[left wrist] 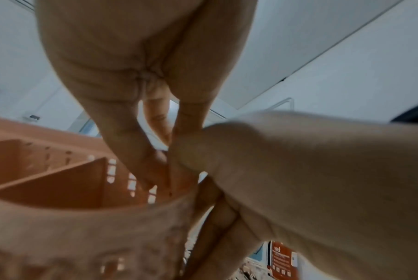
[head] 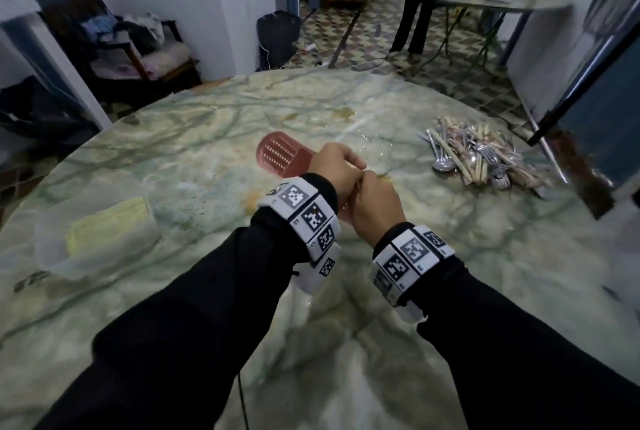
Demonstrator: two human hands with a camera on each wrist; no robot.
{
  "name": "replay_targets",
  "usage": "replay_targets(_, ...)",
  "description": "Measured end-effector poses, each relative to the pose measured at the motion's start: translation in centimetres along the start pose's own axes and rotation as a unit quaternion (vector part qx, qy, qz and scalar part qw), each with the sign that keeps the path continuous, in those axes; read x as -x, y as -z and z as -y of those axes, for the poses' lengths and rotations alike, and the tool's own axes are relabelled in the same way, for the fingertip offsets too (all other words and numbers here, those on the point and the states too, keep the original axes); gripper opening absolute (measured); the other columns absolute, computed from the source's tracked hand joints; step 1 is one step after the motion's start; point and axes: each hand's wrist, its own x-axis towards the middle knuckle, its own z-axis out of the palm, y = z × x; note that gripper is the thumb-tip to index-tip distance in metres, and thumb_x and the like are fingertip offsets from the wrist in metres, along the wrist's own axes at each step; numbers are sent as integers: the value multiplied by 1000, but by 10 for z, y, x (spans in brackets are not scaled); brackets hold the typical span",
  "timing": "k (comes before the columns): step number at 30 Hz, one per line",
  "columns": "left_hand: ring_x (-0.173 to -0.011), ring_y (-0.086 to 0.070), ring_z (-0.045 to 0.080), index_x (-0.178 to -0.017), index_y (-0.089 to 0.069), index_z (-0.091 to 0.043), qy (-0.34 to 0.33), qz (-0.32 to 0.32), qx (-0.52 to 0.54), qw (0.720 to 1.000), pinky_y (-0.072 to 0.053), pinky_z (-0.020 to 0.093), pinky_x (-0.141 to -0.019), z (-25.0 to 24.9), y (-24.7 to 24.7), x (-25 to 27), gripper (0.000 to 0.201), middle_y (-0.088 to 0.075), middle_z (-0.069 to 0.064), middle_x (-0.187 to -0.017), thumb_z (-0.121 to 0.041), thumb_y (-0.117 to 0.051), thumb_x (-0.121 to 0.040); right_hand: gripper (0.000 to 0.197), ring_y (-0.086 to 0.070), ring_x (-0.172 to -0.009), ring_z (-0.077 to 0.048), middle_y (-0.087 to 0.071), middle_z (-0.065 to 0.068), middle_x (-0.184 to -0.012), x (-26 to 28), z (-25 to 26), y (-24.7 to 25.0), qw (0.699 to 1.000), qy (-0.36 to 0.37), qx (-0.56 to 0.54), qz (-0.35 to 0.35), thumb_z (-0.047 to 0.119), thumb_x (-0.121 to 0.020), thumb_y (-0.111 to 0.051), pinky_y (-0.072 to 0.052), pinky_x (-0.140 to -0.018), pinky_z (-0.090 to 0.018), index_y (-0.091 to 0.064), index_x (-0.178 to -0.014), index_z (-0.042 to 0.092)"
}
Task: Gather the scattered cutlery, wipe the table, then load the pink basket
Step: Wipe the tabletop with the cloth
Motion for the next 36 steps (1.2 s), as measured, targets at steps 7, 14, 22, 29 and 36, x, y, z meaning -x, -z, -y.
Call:
replay_targets(7, -85, -62, 13, -107, -57, -16, -81, 87, 21, 993, -52, 24, -74, -22, -31, 16, 18, -63, -1, -98, -15, -58, -90, 34, -64, -78, -39, -64, -26, -83, -21, -95, 60, 991, -73, -104, -38, 11, -95, -38, -52, -66, -44, -60, -82, -13)
replay_targets(14, -96, -57, 19, -112, -62, -6, 67, -12, -77, 995, -44, 19, -77, 46, -50, 5, 29, -63, 10, -104, -7, -65, -83, 21, -70, -72, -31, -69, -7, -63, -79, -214, 115, 922, -250, -294, -24, 14, -90, -60, -57, -58, -37, -58, -71, 6)
replay_targets(22, -121, -49, 34, -132, -48, -12, 229, -22, -364, 902, -41, 38, -100, 125, -76, 3, 48, -44, 16, -136, -17, -60, -86, 10, -68, -65, -20, -65, -6, -48, -113, -290, 122, 916, -246, -313, 43, -6, -89, -49, -45, -39, -11, -58, -85, -3)
replay_targets(29, -102, -59, 31, -102, -59, -5, 281, 3, -397, 874, -48, 39, -89, 140, -73, 0, 35, -58, 16, -113, -27, -71, -78, 19, -66, -57, -30, -66, -17, -65, -123, -294, 120, 815, -337, -470, 37, -8, -87, -37, -55, -43, -30, -53, -76, -6)
replay_targets(36, -113, -54, 28, -112, -57, -11, 312, 14, -432, 846, -38, 43, -100, 138, -76, -5, 33, -53, 10, -121, -26, -64, -84, 41, -64, -54, -21, -52, -11, -84, -127, -286, 108, 787, -331, -520, 34, -1, -96, -34, -55, -47, -23, -34, -137, -4)
